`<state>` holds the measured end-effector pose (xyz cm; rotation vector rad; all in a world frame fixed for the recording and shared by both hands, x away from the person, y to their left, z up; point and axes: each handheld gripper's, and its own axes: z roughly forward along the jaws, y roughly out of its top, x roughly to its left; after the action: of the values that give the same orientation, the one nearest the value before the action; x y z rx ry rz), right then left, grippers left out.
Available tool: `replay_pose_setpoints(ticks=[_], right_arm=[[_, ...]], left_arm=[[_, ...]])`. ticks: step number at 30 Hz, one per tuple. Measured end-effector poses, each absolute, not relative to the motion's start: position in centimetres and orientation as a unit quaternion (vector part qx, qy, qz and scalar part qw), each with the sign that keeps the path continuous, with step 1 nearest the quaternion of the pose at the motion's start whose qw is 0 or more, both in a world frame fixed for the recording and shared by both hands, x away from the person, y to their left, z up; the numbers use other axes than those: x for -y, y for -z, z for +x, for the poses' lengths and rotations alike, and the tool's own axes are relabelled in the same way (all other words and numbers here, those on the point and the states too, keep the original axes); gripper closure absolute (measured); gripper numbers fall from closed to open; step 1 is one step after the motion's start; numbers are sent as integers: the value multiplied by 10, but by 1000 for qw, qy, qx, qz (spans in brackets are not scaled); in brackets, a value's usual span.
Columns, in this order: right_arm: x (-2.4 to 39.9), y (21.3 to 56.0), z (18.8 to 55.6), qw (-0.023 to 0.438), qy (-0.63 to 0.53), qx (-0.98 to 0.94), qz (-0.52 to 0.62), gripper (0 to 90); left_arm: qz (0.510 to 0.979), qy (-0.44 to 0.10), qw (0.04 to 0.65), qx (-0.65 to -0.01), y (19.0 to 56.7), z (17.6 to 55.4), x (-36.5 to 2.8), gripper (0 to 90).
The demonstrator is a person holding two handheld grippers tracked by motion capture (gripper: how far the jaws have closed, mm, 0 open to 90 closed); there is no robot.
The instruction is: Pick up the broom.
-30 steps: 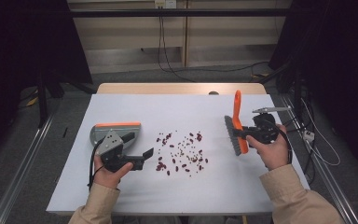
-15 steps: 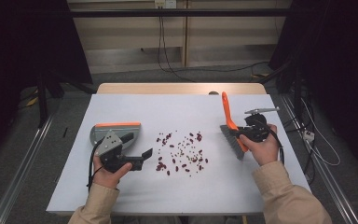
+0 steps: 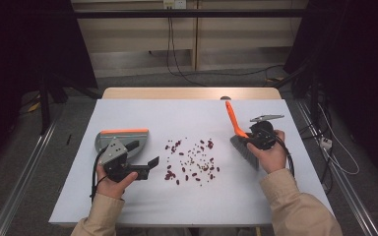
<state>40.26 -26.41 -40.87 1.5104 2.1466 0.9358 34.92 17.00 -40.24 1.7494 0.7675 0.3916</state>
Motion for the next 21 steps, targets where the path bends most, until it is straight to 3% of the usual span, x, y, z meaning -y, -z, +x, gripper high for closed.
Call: replay_pose_setpoints(ticks=[5,10,21], right_arm=[[269,405,396,177,-345,-754,530,588],[274,401,385,176,-336,-761,527,586],[275,417,380,187,-328,-767,519,710]], left_arm=[[743,-168,561,-325,402,349,-171,64],[743,-170,559,-326,402,348,-171,64],[747,-170,556,-323,402,348,-172,64]])
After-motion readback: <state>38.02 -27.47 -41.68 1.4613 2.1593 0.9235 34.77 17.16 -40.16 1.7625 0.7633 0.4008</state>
